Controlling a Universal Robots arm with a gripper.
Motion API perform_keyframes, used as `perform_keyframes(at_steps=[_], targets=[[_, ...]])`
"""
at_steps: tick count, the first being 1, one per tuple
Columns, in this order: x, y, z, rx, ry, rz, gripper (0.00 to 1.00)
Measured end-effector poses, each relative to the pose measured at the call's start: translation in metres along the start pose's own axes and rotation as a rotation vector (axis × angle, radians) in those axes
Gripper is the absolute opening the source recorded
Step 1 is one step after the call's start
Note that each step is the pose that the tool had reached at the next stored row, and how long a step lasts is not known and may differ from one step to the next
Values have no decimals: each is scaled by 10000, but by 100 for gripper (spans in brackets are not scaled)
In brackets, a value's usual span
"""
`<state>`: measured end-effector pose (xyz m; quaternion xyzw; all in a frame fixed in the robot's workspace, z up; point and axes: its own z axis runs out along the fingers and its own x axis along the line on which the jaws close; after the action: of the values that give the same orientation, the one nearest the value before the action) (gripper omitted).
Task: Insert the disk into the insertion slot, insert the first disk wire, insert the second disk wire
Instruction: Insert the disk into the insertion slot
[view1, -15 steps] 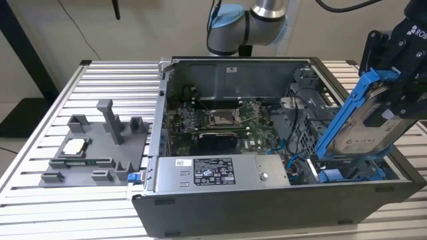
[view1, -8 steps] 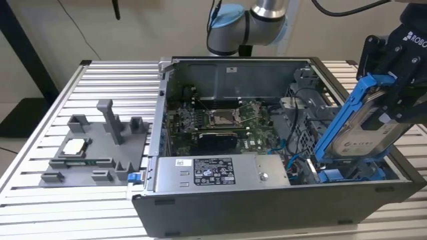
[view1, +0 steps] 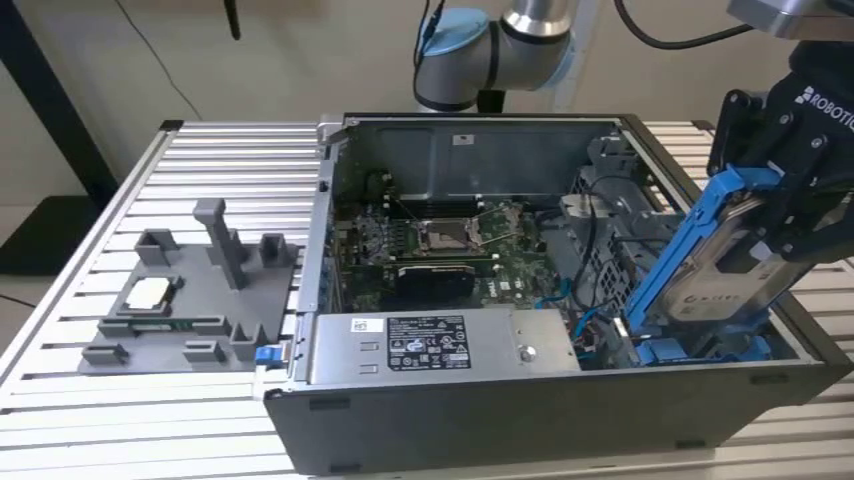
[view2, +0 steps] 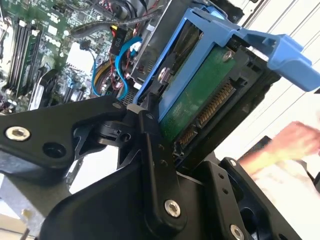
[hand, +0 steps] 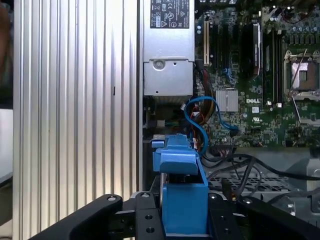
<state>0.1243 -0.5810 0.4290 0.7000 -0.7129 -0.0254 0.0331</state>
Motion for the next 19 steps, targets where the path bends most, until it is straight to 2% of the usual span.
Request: perform_keyframes(at_steps=[5,6,7,12,13,19], targets=[[0,-7,42,0,0,-1,33],[-1,-13,100,0,-1,-2,33],[-1,-14,109,1,1,-1,33],[-1,-33,131,0,-7,-4,33],[-4,-84,129,0,-37,-4,33],[-40,-107,148,-1,-80,-6,33]])
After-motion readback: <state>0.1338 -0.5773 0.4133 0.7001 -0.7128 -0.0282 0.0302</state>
